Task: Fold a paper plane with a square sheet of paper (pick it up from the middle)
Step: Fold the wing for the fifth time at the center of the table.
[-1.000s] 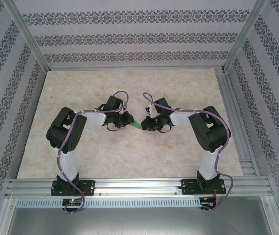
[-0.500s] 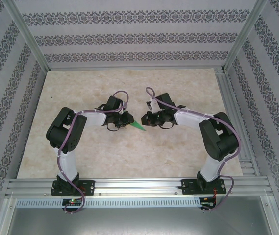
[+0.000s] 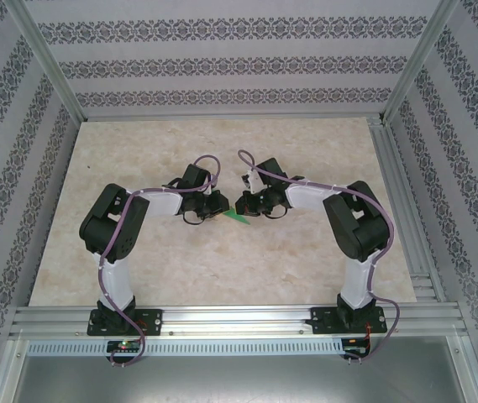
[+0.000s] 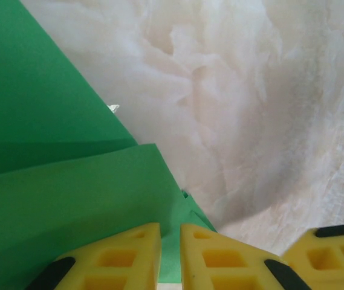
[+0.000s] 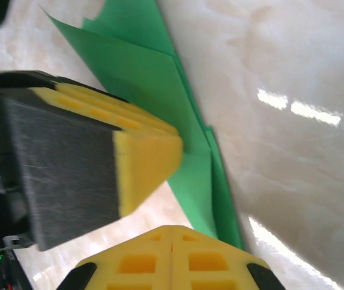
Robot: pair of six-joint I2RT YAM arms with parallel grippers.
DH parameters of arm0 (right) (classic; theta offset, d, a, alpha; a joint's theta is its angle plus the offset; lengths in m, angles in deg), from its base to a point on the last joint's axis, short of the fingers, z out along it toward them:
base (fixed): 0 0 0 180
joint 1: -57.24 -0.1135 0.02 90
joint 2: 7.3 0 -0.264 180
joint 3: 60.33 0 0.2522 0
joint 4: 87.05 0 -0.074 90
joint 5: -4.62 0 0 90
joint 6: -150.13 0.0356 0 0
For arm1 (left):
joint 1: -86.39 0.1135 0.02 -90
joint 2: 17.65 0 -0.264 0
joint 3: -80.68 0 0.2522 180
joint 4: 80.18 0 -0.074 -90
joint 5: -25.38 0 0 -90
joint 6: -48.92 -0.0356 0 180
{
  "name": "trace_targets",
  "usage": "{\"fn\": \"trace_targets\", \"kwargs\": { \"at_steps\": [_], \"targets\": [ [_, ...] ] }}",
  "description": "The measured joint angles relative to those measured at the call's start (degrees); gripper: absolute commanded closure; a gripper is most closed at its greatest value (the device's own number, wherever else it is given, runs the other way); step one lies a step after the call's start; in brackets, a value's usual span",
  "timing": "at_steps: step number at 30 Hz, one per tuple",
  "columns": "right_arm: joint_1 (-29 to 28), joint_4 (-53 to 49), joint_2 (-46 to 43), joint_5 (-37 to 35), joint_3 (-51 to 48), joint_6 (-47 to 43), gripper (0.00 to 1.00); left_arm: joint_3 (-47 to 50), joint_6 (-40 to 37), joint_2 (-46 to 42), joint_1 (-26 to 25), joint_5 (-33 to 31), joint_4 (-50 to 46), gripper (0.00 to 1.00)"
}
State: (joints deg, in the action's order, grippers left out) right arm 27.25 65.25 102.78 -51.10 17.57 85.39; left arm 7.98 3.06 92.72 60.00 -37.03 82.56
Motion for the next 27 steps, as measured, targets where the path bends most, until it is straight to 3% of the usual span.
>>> {"fn": "trace_targets", "kwargs": {
  "at_steps": [20, 27],
  "targets": [
    [0.0, -3.7, 1.9, -1.1, -0.2, -2.7, 0.95, -0.6, -0.1, 0.1, 0.0, 0.0, -0.9, 0.81],
    [0.0, -3.5, 2.1, -1.3, -0.5, -2.7, 0.96, -0.6, -0.4, 0.0, 0.0, 0.8, -0.5, 0.76]
  ]
}}
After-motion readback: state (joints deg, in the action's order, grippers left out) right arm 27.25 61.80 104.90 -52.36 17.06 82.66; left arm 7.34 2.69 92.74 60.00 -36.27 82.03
